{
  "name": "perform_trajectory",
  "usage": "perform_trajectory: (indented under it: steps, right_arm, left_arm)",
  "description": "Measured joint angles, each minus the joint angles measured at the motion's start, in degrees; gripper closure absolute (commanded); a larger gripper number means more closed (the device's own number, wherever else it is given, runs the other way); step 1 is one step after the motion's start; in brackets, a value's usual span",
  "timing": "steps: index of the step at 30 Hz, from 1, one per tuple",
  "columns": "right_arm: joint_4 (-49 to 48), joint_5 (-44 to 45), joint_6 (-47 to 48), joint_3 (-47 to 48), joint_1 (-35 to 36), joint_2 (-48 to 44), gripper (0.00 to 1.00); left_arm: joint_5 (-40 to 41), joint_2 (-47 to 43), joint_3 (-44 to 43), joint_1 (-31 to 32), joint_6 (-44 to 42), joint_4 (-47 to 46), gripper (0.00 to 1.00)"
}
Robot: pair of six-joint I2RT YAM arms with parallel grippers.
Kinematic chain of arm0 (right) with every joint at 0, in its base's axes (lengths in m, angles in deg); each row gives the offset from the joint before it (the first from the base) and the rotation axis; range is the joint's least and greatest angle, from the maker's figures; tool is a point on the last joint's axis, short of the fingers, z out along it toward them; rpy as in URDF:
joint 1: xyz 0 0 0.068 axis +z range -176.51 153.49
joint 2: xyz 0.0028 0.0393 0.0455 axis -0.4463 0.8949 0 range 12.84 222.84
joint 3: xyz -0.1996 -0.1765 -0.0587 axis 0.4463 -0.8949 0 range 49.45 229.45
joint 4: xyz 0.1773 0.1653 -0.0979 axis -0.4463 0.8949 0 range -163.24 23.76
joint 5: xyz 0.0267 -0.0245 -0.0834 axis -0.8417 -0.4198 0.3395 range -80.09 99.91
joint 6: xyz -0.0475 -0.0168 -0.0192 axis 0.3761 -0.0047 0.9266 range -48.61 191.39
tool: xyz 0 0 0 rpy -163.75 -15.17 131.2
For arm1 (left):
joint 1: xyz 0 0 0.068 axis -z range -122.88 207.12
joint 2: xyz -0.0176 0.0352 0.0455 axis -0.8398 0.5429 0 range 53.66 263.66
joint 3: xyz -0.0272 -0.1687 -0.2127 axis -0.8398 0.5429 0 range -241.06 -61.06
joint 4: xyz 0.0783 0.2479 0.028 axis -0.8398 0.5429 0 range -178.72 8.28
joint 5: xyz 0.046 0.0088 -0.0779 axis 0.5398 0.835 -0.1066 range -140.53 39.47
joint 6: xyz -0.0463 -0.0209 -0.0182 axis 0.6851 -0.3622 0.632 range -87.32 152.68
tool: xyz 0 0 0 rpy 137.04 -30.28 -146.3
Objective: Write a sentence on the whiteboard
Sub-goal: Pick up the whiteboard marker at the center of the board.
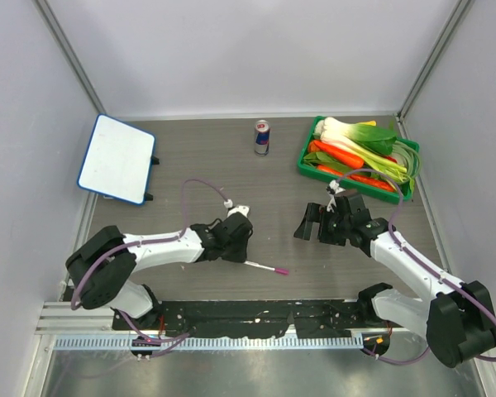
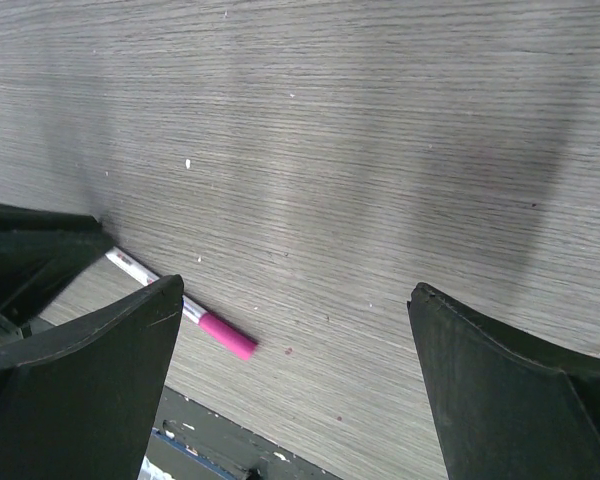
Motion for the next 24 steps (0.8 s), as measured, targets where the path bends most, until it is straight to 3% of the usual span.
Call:
perform_trajectory:
  steps: [8, 14, 16, 24]
  right_arm:
    - [-0.24, -0.26, 0.09, 0.0, 0.0, 0.0, 0.0]
    - [-0.28, -0.44, 0.09, 0.0, 0.0, 0.0, 0.0]
    - [-0.28, -0.44, 0.09, 0.0, 0.0, 0.0, 0.01]
    - [-0.28, -0.44, 0.07, 0.0, 0.0, 0.0, 0.01]
  left_arm:
    - [-3.08, 0.09, 0.5, 6.8, 4.74, -2.43, 0.62]
    - [-0.94, 1.14, -3.02, 9.81, 4.09, 3.08, 0.22]
    - [0.96, -0.09, -3.5, 9.88, 3.02, 5.9, 0.16]
    - [0.83, -9.44, -4.02, 9.84, -5.62, 6.45, 0.09]
